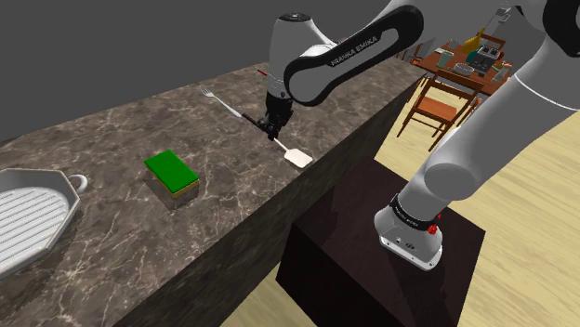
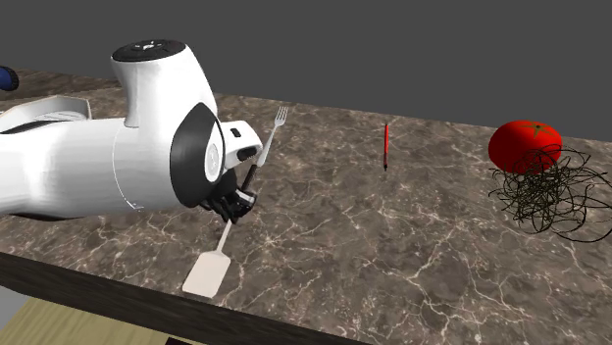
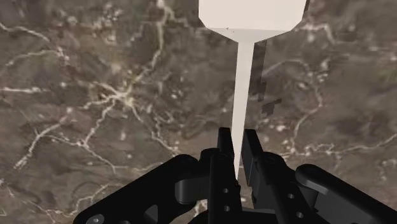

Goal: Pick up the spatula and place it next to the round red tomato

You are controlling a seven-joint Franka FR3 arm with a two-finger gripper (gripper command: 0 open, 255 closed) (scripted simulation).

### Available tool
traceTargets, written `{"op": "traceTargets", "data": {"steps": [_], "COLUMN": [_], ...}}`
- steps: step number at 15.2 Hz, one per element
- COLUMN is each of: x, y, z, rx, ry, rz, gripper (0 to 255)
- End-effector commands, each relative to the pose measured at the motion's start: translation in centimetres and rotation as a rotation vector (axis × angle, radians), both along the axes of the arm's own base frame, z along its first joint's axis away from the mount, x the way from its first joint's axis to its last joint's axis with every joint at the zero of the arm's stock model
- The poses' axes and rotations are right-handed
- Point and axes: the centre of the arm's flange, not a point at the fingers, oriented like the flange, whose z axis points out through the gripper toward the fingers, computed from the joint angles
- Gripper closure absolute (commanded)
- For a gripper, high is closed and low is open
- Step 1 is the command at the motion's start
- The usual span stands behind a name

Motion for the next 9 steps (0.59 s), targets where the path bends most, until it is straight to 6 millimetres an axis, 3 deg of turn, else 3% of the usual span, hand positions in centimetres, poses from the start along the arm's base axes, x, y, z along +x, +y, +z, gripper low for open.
{"op": "traceTargets", "data": {"steps": [1, 9], "x": [0.0, 0.0], "y": [-0.1, -0.1], "z": [1.0, 5.2], "rx": [0.0, 0.0], "ry": [0.0, 0.0], "rz": [0.0, 0.0], "gripper": [255, 255]}}
